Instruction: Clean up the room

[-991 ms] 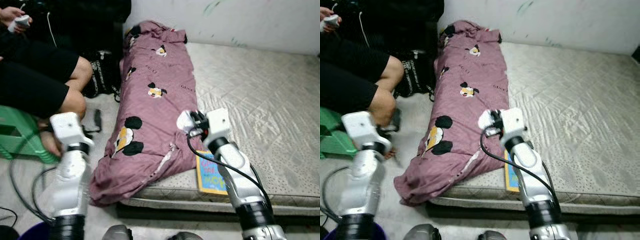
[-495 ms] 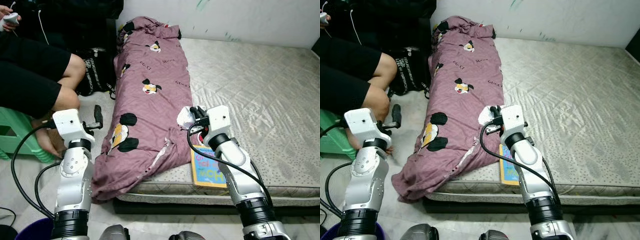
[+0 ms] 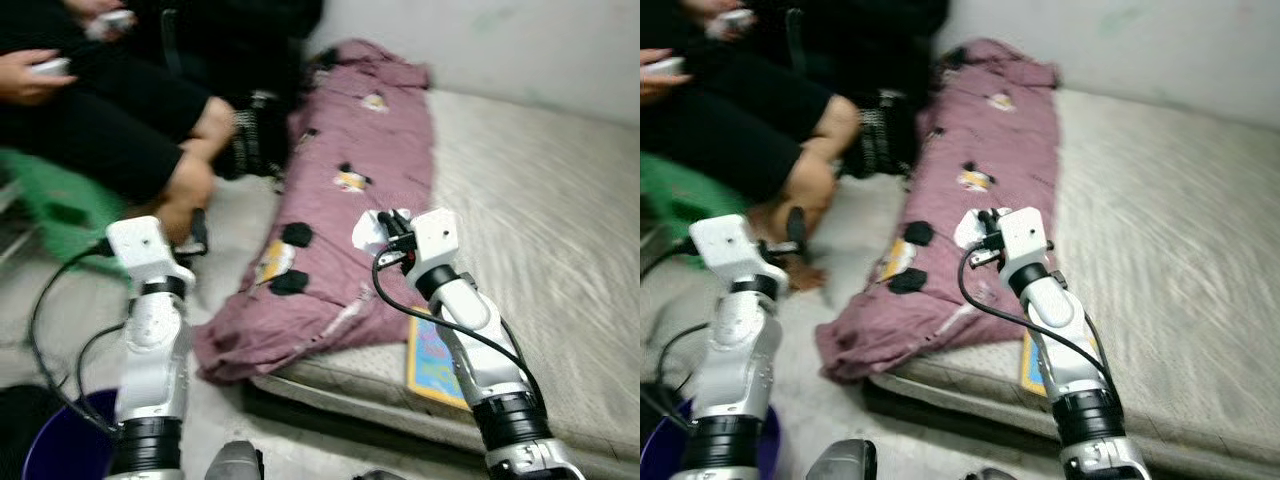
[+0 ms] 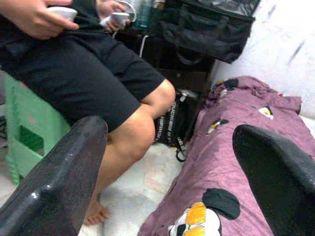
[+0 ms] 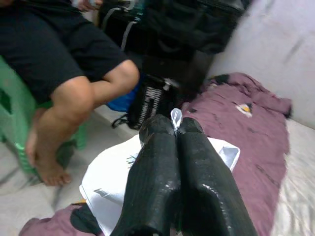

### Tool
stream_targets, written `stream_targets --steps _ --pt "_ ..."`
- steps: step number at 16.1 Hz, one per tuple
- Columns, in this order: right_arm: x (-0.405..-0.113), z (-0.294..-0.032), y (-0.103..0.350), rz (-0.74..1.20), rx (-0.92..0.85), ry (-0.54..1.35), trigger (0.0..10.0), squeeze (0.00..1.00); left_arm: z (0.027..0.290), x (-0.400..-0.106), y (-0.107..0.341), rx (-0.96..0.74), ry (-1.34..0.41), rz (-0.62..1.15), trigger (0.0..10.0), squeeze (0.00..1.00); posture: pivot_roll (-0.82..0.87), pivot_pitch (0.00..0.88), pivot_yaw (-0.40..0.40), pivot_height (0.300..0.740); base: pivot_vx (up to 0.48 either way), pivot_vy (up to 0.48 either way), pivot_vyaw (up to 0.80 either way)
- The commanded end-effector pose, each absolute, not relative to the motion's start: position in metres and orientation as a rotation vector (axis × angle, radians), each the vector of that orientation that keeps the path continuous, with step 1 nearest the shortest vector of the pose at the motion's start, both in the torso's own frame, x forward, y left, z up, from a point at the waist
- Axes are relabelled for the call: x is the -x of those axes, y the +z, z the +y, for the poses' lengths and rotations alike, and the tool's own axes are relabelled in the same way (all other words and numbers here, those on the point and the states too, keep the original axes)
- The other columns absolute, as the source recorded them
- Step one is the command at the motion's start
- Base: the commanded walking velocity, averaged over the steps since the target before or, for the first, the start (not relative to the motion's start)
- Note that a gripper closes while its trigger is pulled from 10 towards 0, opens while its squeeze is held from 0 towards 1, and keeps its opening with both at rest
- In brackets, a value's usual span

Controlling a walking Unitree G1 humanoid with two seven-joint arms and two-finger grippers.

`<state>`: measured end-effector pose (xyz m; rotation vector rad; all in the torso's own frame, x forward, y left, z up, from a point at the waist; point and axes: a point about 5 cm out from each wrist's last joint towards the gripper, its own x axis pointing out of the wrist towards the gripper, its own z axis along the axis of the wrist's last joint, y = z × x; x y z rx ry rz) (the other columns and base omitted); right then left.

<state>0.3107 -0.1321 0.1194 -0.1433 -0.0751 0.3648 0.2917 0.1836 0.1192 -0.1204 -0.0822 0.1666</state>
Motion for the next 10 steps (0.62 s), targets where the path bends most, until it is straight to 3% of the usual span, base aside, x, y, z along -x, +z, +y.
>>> stream_targets --steps 1,10 --pt "-0.3124 -0.1296 0.1217 -0.088 0.138 0.370 10.0 0.00 0.1873 -0.2898 0.1182 0.114 0.183 -0.077 10.0 0.00 0.03 0.000 -0.078 0.740 0.000 0.000 0.79" --pt "-0.3142 -0.1303 0.1262 -0.116 0.118 0.359 10.0 0.00 0.1890 -0.2890 0.1175 0.083 0.189 -0.075 10.0 0.00 0.03 0.000 -0.077 0.740 0.000 0.000 0.79"
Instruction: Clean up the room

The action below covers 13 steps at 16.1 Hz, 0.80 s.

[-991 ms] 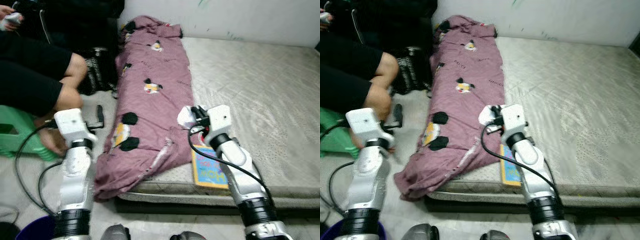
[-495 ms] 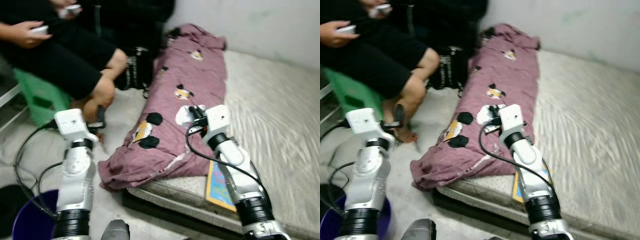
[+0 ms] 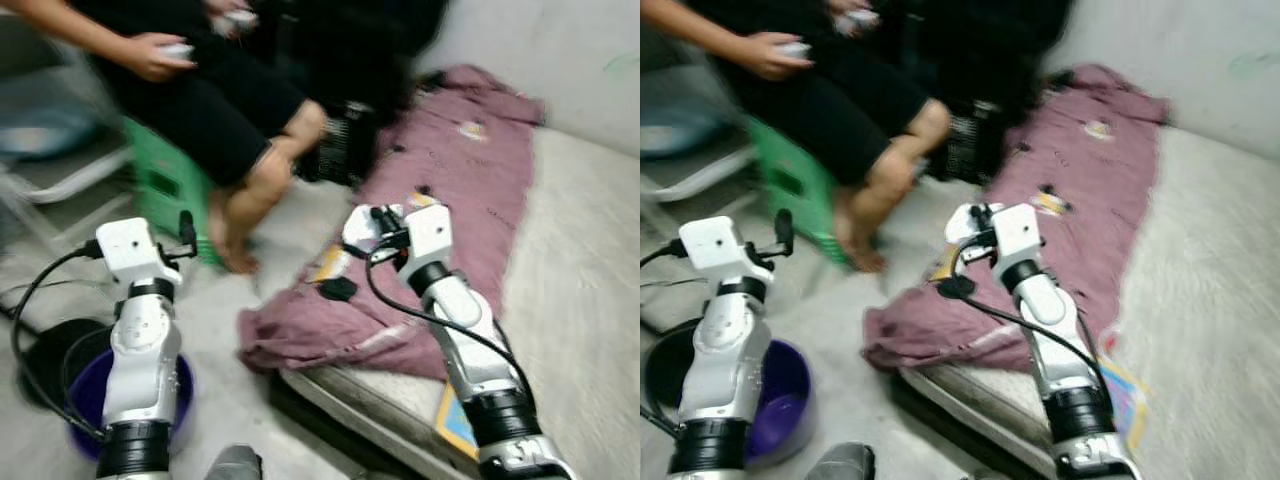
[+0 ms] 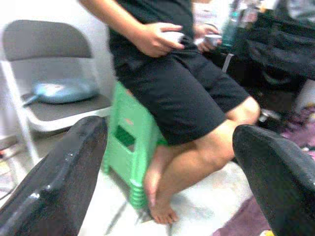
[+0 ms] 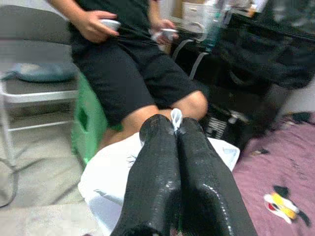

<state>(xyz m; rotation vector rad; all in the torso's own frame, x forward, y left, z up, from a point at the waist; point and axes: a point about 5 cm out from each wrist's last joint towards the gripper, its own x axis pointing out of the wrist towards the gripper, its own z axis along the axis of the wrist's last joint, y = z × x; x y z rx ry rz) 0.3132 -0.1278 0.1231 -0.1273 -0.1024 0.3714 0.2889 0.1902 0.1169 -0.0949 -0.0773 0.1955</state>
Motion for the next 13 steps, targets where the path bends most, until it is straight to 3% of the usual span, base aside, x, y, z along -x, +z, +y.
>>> stream_targets --steps 1,13 --pt "-0.3142 -0.1301 0.1262 -0.116 0.117 0.360 10.0 0.00 0.1888 -0.2889 0.1175 0.082 0.188 -0.074 10.0 0.00 0.03 0.000 -0.077 0.740 0.000 0.000 0.79" --pt "-0.3149 -0.1279 0.1257 -0.117 0.116 0.378 10.0 0.00 0.1857 -0.2895 0.1187 0.081 0.163 -0.080 10.0 0.00 0.04 0.000 -0.082 0.740 0.000 0.000 0.79"
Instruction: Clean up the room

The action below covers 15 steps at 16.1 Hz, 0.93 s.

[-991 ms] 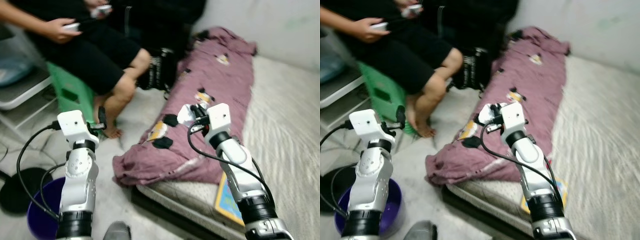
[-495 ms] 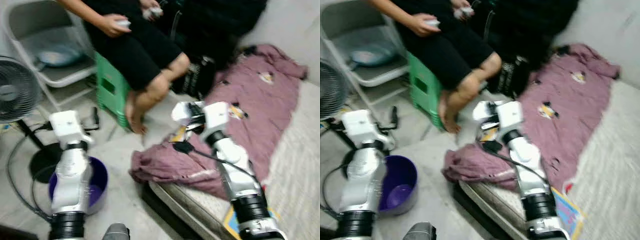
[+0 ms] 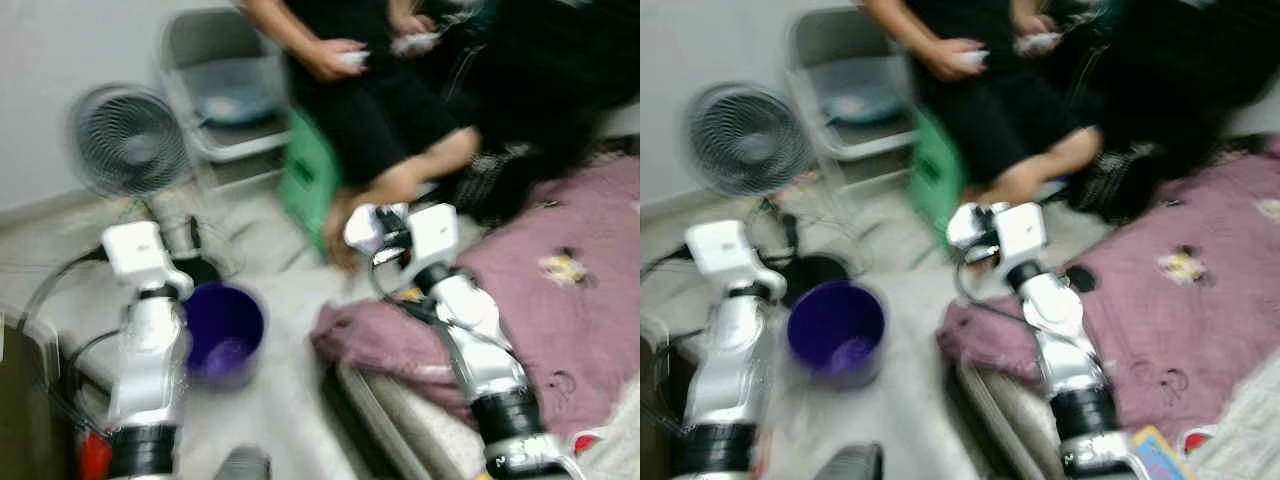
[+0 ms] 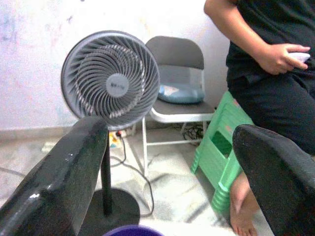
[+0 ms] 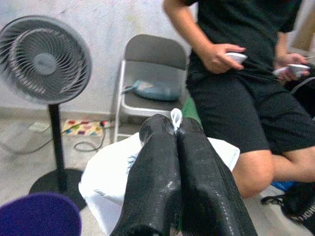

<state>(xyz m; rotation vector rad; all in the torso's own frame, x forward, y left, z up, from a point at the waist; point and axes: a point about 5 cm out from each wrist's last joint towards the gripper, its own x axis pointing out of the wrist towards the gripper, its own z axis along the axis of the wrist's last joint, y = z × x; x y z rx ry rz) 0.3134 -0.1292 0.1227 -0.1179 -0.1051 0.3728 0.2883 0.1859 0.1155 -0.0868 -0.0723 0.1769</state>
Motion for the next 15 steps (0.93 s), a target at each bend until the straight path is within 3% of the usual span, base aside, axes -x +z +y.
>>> stream_targets --steps 1,15 --pt "-0.3149 -0.1278 0.1258 -0.118 0.117 0.381 10.0 0.00 0.1852 -0.2896 0.1190 0.078 0.161 -0.080 10.0 0.00 0.04 0.000 -0.082 0.740 0.000 0.000 0.79" --pt "-0.3140 -0.1256 0.1251 -0.117 0.114 0.394 10.0 0.00 0.1898 -0.2900 0.1190 0.074 0.166 -0.080 10.0 0.00 0.04 0.000 -0.084 0.740 0.000 0.000 0.79"
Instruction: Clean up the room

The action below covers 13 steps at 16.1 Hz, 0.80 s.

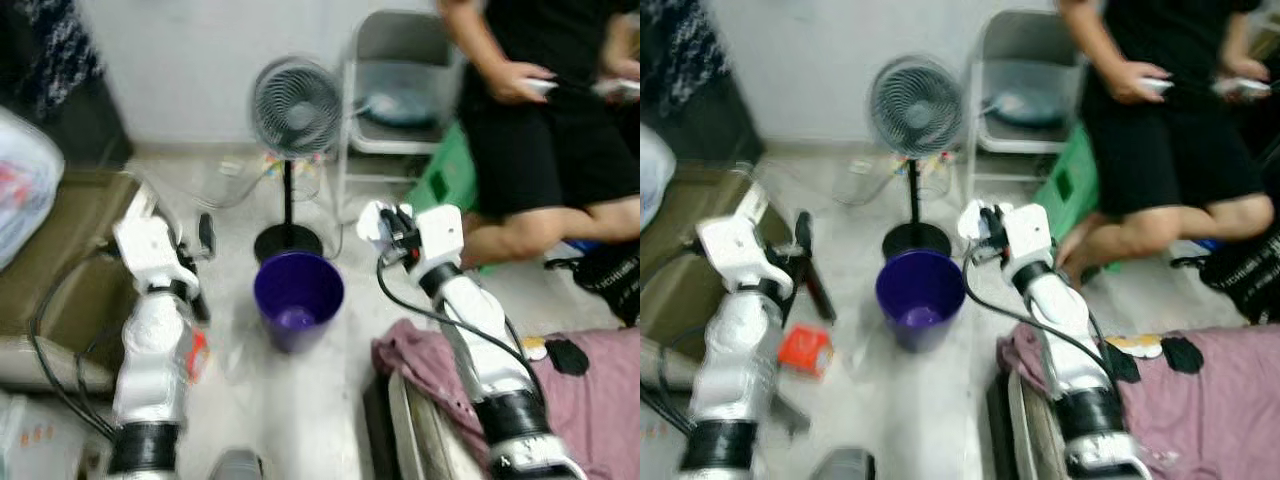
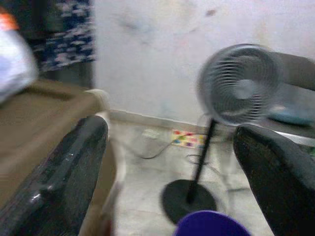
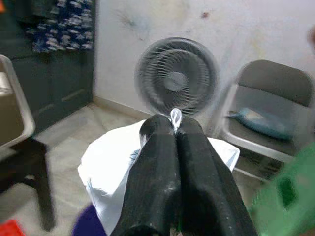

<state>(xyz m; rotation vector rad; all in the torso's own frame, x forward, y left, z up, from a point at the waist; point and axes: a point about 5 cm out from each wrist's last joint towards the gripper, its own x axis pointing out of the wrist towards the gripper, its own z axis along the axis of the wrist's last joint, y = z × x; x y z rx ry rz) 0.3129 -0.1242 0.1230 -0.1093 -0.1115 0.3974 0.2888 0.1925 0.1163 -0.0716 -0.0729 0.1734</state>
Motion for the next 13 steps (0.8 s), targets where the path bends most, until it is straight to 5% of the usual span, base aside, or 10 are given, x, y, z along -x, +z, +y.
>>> stream_targets --steps 1,6,13 --pt "-0.3143 -0.1256 0.1253 -0.117 0.113 0.393 10.0 0.00 0.1900 -0.2899 0.1192 0.076 0.165 -0.079 10.0 0.00 0.04 0.000 -0.083 0.740 0.000 0.000 0.79" --pt "-0.3157 -0.1257 0.1259 -0.118 0.110 0.388 10.0 0.00 0.1900 -0.2902 0.1194 0.082 0.164 -0.080 10.0 0.00 0.04 0.000 -0.085 0.740 0.000 0.000 0.73" --pt "-0.3154 -0.1259 0.1255 -0.118 0.111 0.382 10.0 0.00 0.1867 -0.2886 0.1216 0.093 0.134 -0.101 10.0 0.00 0.04 0.000 -0.083 0.740 0.037 0.000 0.00"
